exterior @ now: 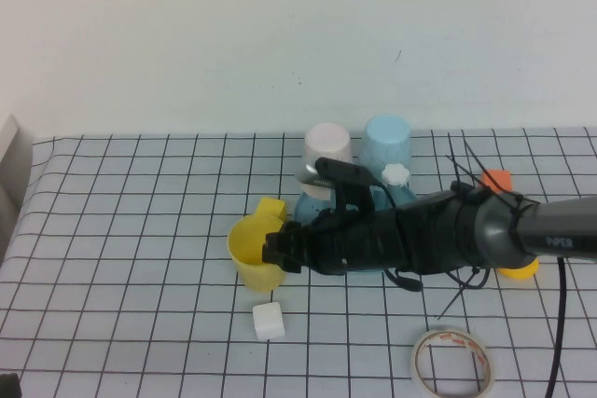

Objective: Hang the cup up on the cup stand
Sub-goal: Pick up the cup from the table

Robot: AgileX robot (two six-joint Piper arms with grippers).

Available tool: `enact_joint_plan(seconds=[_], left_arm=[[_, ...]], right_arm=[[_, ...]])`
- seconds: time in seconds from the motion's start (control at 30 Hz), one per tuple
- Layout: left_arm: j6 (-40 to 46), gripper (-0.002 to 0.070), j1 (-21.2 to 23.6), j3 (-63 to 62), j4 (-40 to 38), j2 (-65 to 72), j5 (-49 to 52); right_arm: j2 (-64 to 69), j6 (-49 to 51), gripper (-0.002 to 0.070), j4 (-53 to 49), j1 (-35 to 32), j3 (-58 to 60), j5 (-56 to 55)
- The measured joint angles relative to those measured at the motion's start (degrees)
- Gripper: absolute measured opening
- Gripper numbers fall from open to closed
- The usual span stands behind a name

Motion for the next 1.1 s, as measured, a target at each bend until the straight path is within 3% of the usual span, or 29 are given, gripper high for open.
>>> enact_joint_plan(seconds=[0.2,0.3,0.57,0.63,1.0,1.1], left_arm=[[0.0,-0.0001,0.0,0.0,0.0,0.0,0.0],[0.0,-0.0001,0.0,0.0,0.0,0.0,0.0],[0.0,-0.0001,0.0,0.0,0.0,0.0,-1.4],[0.0,-0.0001,0.0,0.0,0.0,0.0,-1.7],[0.0,-0.0001,0.0,0.0,-0.3,0.0,-1.8],[0.3,-0.0001,0.0,0.0,-4.1,0.0,-2.3]], right_arm=[[1.0,0.0,0.0393,0.0,0.0,0.0,-0.1],[1.0,0.0,0.0355,0.0,0.0,0.0,-0.1],[1.0,0.0,0.0075,0.0,0.0,0.0,-0.1],[1.0,0.0,0.0033,0.0,0.0,0.0,-0.1],[-4.9,-10.6,0.0018,0.0,-0.1,0.0,4.1],[-11.2,-14.1,0.0017,0.0,-0.1,0.0,7.8]])
